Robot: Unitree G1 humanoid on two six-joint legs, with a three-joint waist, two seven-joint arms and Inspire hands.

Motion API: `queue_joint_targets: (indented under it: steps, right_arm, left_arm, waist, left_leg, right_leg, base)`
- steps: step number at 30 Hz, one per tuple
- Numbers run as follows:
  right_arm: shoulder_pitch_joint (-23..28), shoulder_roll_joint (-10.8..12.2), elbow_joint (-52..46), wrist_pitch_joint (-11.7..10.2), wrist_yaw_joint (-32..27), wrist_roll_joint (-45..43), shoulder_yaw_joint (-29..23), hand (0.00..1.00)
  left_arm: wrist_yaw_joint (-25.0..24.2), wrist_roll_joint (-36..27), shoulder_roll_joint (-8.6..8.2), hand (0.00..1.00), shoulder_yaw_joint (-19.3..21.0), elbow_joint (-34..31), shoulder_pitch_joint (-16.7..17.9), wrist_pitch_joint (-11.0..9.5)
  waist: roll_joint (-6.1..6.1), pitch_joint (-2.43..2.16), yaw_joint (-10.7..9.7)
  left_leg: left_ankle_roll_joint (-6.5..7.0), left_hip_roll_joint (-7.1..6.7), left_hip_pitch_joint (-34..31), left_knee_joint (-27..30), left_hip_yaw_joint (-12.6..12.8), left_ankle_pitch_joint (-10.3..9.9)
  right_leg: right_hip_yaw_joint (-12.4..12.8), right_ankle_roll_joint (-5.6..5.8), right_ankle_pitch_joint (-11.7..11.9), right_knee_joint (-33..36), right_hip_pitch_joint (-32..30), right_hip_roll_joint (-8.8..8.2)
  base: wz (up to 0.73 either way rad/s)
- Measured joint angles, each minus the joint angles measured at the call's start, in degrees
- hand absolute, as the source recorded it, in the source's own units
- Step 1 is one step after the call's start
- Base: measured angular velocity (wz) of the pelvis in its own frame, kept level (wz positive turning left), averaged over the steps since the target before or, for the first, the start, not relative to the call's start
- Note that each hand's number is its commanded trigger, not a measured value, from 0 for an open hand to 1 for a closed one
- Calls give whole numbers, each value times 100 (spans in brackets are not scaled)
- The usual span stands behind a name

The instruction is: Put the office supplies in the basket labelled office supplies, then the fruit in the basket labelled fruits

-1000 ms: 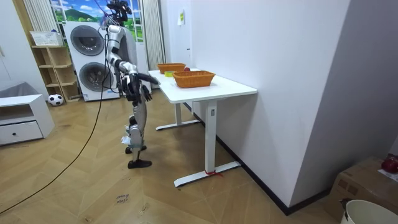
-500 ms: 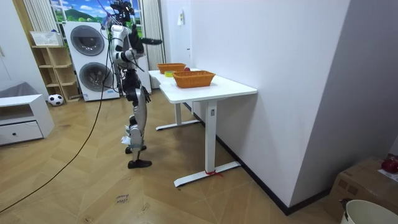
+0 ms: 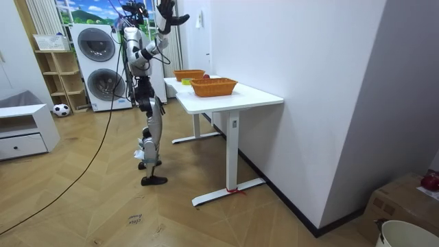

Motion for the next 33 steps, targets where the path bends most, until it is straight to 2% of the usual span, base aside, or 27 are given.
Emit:
queue_joint_targets:
  steps: [8, 12, 16, 20, 23, 27, 33]
  right_arm:
    - [-261, -62, -353, 13, 501, -223, 179, 0]
    - [-623, -68, -354, 8, 635, -239, 212, 0]
    - [-639, -69, -360, 8, 801, -254, 344, 0]
    - [-639, -69, -450, 12, 1051, -240, 591, 0]
    - [-645, -72, -465, 26, 1304, -241, 851, 0]
    - [-707, -77, -454, 198, 1761, -237, 1148, 0]
    - [-738, -75, -288, 276, 2616, -252, 1543, 0]
  left_arm:
    - [37, 18, -1, 0, 7, 76, 50, -8]
    - [38, 175, 2, 0, 5, 75, 63, -8]
    - [33, 320, -1, 0, -24, 82, 64, -8]
    - [14, 328, -5, 0, -44, 211, 7, -9]
    - [12, 329, -5, 0, -26, 215, 3, -7]
    - [11, 333, 1, 0, -2, 195, -3, 14]
    - [-100, 379, 7, 0, 4, 190, -51, 21]
  waist:
    - [-52, -36, 179]
    - [-19, -26, 207]
    - [20, -22, 252]
    - [49, -39, 293]
    - [20, -21, 387]
    - [-23, 3, 460]
    - [7, 31, 495]
  left_leg:
    - [0, -4, -3, 11, -41, 1]
    - [1, -2, -7, 21, -85, 1]
    - [1, -2, -10, 25, -142, 1]
    - [1, -2, 5, 30, -148, 1]
    - [1, -1, 44, 56, -137, 2]
    - [1, -2, 45, 62, -143, 1]
    - [0, -2, 8, 93, -159, 1]
  right_leg:
    - [-66, 0, 0, 1, 12, -11]
    - [-124, 0, 0, -2, 14, -12]
    - [-151, 0, 0, 0, 28, -14]
    - [-146, 0, 0, 0, 44, -13]
    - [-129, 0, 0, -2, 90, -14]
    - [-126, -1, 0, -2, 112, -18]
    - [-129, -10, 6, -3, 108, -15]
  base:
    - [2]
    - [1]
    - [3]
    - [0]
    - [0]
    - [3]
    - [3]
